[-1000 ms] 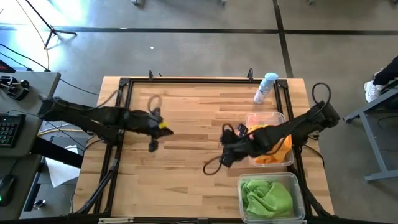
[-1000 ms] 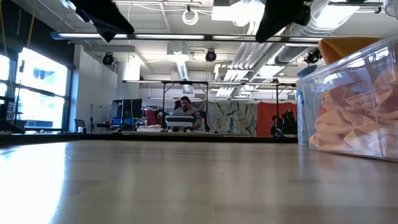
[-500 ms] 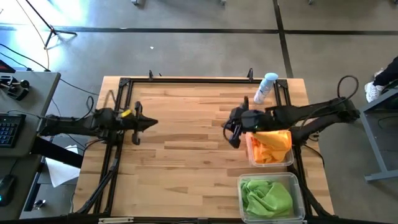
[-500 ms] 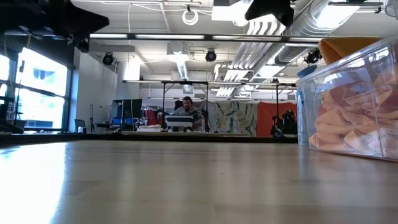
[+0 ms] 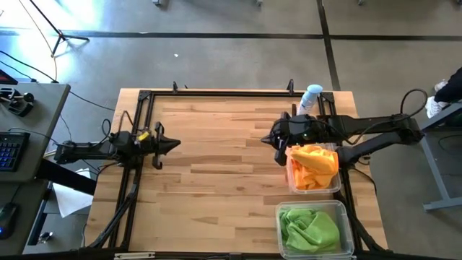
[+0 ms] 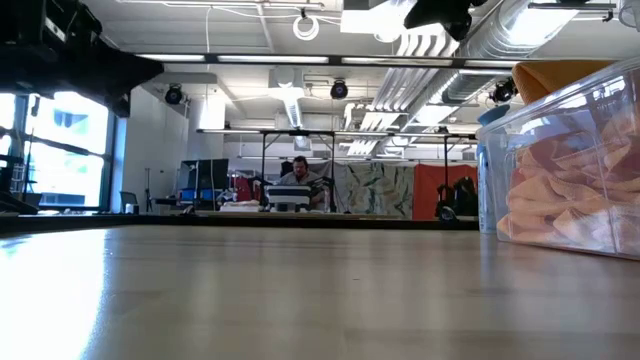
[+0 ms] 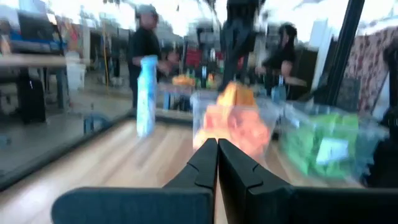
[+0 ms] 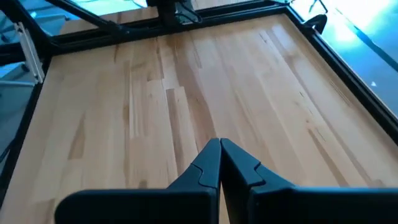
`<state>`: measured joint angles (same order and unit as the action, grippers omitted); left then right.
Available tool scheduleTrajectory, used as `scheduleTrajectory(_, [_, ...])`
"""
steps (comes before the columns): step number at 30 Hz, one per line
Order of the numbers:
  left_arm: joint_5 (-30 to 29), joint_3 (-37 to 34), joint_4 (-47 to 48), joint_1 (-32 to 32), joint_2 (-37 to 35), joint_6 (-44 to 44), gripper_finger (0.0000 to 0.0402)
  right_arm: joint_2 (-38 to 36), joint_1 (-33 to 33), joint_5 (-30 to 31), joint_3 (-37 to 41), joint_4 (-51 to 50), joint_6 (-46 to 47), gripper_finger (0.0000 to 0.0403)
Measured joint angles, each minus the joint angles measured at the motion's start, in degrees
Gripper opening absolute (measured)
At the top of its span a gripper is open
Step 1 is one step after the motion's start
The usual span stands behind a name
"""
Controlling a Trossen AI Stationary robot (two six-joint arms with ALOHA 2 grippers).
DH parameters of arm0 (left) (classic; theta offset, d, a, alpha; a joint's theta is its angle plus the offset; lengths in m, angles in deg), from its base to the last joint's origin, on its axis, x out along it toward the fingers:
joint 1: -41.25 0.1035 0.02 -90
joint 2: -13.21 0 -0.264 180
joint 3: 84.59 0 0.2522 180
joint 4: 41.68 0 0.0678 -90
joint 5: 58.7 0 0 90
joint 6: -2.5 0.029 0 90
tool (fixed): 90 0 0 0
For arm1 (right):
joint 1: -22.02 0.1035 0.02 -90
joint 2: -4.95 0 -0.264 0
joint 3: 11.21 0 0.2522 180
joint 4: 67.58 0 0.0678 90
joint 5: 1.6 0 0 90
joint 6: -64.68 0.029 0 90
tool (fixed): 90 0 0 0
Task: Sort microfiber towel by color & place in baskets
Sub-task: Return to Home Position
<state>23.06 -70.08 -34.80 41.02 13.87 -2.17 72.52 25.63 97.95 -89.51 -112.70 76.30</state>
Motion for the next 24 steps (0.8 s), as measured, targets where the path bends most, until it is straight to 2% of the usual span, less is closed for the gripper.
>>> scheduleTrajectory(5, [0.7, -0.1, 1.1, 0.0, -0.3, 0.2, 0.0, -7.3, -1.0, -2.5, 10.1, 9.3, -0.6, 0.0])
scheduleTrajectory(8, [0.2, -0.1, 1.8, 0.0, -0.3, 0.2, 0.0, -13.5, -2.3, -5.1, 17.8, 17.9, -1.6, 0.0])
scheduleTrajectory(12, [0.2, -0.1, 2.0, 0.0, -0.3, 0.2, 0.0001, -21.7, -5.0, -8.1, 26.8, 24.7, -1.7, 0.0])
scheduleTrajectory(16, [0.2, -0.1, 2.7, 0.0, -0.2, 0.2, 0.0001, -30.4, -7.0, -9.8, 33.2, 26.7, 0.4, 0.0])
scheduleTrajectory(24, [0.2, -0.1, 2.6, 0.0, -0.2, 0.3, 0.0001, -47.0, -7.2, -9.5, 41.7, 26.6, 1.4, 0.0])
